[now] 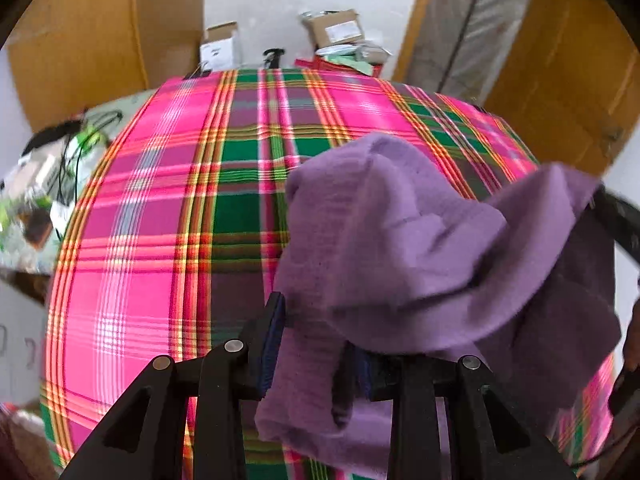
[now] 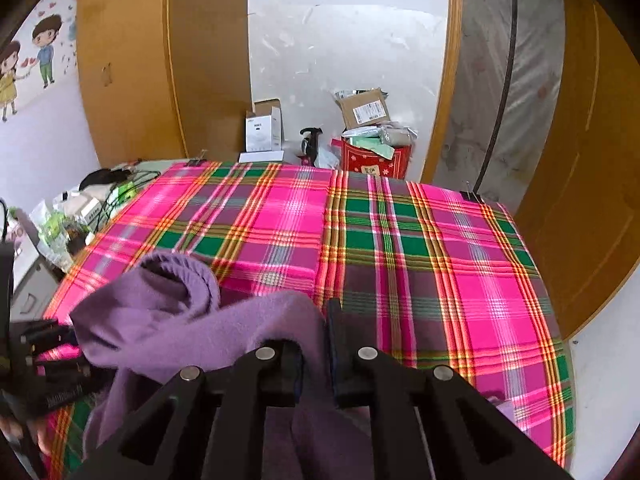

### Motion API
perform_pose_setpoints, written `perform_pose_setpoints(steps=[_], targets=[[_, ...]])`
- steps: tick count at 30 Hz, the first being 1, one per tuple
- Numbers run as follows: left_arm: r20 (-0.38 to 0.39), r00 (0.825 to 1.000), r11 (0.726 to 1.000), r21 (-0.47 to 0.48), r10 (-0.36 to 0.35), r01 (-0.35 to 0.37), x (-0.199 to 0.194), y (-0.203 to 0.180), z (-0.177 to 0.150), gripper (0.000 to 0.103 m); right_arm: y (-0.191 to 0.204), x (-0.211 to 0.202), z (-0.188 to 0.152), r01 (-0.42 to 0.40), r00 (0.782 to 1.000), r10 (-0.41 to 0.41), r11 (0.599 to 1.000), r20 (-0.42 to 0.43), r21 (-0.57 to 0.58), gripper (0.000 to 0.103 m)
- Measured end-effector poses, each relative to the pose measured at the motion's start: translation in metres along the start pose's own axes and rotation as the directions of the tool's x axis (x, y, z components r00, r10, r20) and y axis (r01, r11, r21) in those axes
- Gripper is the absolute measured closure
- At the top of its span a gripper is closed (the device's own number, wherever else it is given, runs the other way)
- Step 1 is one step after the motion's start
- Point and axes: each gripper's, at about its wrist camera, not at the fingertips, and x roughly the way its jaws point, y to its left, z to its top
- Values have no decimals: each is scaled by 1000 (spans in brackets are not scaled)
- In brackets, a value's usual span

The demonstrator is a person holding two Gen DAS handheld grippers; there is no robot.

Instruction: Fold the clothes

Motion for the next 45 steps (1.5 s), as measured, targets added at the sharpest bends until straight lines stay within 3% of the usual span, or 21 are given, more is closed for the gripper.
perform_pose_setpoints(steps=[2, 4, 7, 12, 20, 27, 31, 36, 39, 42, 43, 45], targets=[[8, 1000, 1000, 8, 17, -17, 0, 3, 0, 70, -8, 0, -4, -7, 1000, 8, 1000, -9, 24, 93], [13, 1000, 1000, 15, 25, -25, -1, 5, 0, 82, -16, 0, -8, -11, 1000, 12, 999, -20, 51, 93], [21, 999, 999, 18, 30, -31, -3, 11, -2, 88, -26, -1, -17, -13, 999, 15, 997, -31, 72, 93], [33, 999, 999, -39, 13, -12, -5, 28, -1, 92, -36, -6, -36, -22, 999, 26, 995, -42, 93, 93], [64, 997, 991, -125, -31, 39, -13, 50, -7, 93, -43, -55, -66, -105, 990, 94, 988, 104, 112, 93], [94, 994, 977, -196, -62, 80, -20, 68, -14, 93, -44, -88, -111, -189, 979, 172, 969, 114, 160, 93], [108, 992, 972, -217, -64, 86, -30, 75, -22, 93, -44, -85, -130, -295, 956, 284, 933, 79, 206, 74], [119, 990, 963, -250, -73, 100, -40, 81, -35, 93, -29, -61, -131, -375, 926, 376, 904, 34, 207, 70], [119, 990, 958, -270, -69, 99, -47, 88, -44, 93, -23, -50, -126, -352, 935, 352, 913, 36, 208, 68], [123, 990, 951, -293, -65, 99, -55, 96, -55, 93, -24, -46, -125, -343, 939, 339, 910, 55, 233, 72], [125, 990, 949, -299, -61, 97, -58, 98, -58, 93, -25, -46, -125, -349, 937, 345, 905, 59, 244, 84], [129, 990, 946, -313, -52, 90, -63, 103, -65, 93, -27, -49, -127, -358, 933, 354, 900, 65, 249, 98]])
